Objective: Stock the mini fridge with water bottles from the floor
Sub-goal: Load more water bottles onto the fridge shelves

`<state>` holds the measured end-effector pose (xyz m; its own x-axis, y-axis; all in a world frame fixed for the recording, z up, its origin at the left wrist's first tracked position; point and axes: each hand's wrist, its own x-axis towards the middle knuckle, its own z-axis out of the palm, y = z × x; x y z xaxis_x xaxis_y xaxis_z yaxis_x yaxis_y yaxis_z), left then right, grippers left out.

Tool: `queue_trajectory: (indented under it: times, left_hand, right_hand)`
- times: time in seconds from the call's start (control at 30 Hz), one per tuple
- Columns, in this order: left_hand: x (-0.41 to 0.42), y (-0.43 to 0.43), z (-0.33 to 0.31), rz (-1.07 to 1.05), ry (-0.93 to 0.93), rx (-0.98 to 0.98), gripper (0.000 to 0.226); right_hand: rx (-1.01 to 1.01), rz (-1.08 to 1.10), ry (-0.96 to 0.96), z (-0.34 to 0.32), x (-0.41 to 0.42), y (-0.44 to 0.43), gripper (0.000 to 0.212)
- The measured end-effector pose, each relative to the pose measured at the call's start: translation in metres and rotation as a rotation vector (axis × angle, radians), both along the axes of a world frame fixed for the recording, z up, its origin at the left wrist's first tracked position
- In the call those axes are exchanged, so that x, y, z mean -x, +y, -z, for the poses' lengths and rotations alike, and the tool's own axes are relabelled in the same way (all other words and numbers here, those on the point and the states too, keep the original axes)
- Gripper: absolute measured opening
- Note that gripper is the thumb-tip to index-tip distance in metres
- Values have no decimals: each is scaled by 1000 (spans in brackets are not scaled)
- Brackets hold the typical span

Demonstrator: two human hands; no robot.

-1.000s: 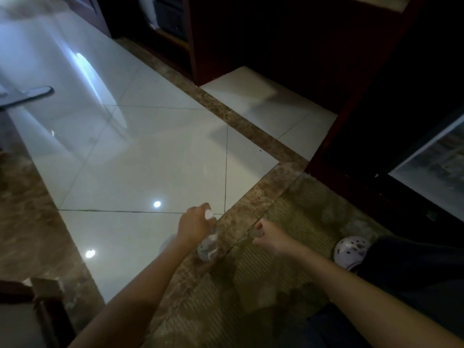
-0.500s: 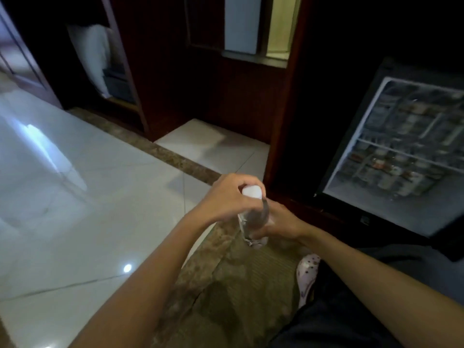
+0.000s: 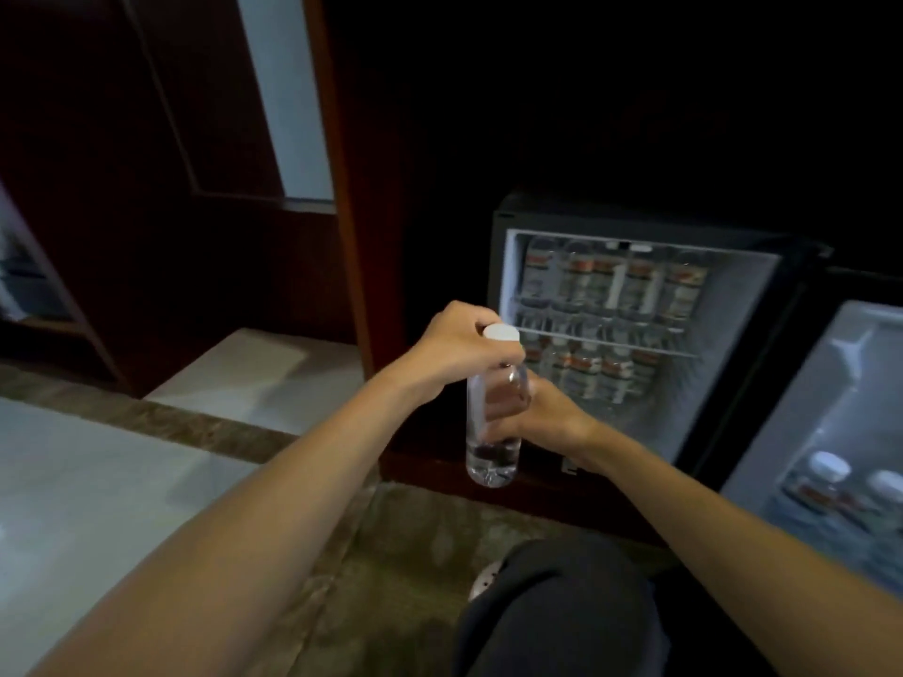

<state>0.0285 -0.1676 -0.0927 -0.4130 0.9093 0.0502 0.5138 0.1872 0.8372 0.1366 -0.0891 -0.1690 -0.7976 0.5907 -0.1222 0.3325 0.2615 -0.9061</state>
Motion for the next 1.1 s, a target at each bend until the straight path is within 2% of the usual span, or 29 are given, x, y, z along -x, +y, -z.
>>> queue_trajectory:
  times: [0.1,0.27,0.4,0.5,0.6,0.73,0.87,0.97,1.0,1.1]
  left_hand:
    - [-18,39,1,136,-31,107,12]
    - [-37,106,22,224,-111,205,24]
    - [-40,158,54,263,-197,252,31]
    - [-37,189,85,281,-225,311,18]
    - [-31,221,122,242,-214,410,5]
    - [-24,261,166,169,-211,479,37]
    - [-21,291,192,157,-256,439,13]
    - [-18,316,212,136,-265,446,13]
    - [-17,321,216,130,-269,456,6]
    - [-14,340,235,131,-277,476,24]
  right_hand:
    - [-40,163,-12,10,-20,29,79]
    - [-87,400,-58,28,-39,73,92]
    - [-26,534,-101,50,-50,110,71]
    - [-44,652,-135,77,-55,138,62]
    - [19,804,-153,113,-58,171,61]
    - [106,981,-184,157,-61,223,55]
    - [123,1126,-105,190,-56,264,58]
    - [130,1188,-70,210,-49,292,60]
    - [123,1206,-67,213,-47,298,61]
    - [88,1252,-32,227,-37,318,60]
